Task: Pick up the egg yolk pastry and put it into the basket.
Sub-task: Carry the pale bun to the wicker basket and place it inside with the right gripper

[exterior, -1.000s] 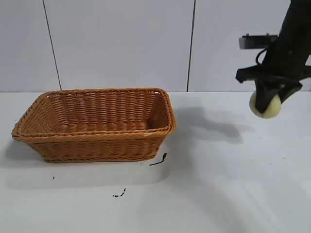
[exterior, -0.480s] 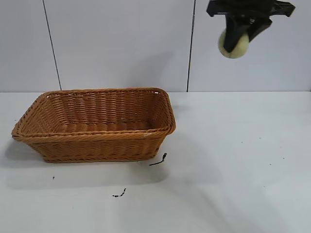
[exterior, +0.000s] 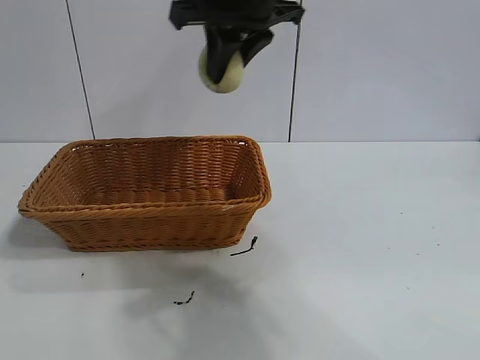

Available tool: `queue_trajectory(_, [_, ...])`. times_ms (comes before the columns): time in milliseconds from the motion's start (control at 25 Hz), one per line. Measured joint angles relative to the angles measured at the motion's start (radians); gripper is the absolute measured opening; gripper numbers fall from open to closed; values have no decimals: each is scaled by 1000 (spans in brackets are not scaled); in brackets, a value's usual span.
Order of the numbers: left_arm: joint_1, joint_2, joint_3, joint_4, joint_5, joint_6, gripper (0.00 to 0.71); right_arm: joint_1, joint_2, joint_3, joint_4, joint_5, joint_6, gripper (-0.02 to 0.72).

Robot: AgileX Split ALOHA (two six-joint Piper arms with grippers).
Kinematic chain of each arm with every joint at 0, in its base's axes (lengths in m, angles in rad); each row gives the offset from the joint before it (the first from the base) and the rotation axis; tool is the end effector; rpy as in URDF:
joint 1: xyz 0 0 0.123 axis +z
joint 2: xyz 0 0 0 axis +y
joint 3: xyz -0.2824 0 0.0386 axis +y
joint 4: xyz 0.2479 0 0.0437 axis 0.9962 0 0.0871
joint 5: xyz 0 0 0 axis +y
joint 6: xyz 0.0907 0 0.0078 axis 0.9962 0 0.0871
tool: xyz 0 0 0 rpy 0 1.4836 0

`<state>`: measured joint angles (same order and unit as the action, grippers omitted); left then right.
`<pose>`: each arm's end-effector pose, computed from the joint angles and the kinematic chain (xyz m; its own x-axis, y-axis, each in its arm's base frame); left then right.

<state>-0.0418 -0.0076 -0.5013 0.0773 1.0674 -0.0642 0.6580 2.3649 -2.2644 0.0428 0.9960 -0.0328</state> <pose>-0.0063 0.0064 0.2771 -0.4519 -0.0079 -0.8921 -0.0307 0.9995 0.0067 0.4157 0.3254 0.2350 -0.6636 -0.5249 -0.5331 -0.6326 0.7740 0.0253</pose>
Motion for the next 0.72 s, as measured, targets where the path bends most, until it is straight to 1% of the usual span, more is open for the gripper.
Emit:
queue_trajectory(120, [0,0,0,0,0,0,696,4,59,0,0,-66,24,166])
queue_trajectory(400, [0,0,0,0,0,0,696,4,152,0,-3,-77,33,166])
queue_trajectory(600, [0,0,0,0,0,0,696,4,156,0,-2,-92,21,169])
queue_trajectory(640, [0,0,0,0,0,0,696,4,156,0,0,-91,21,183])
queue_trajectory(720, [0,0,0,0,0,0,696,4,156,0,0,-79,21,262])
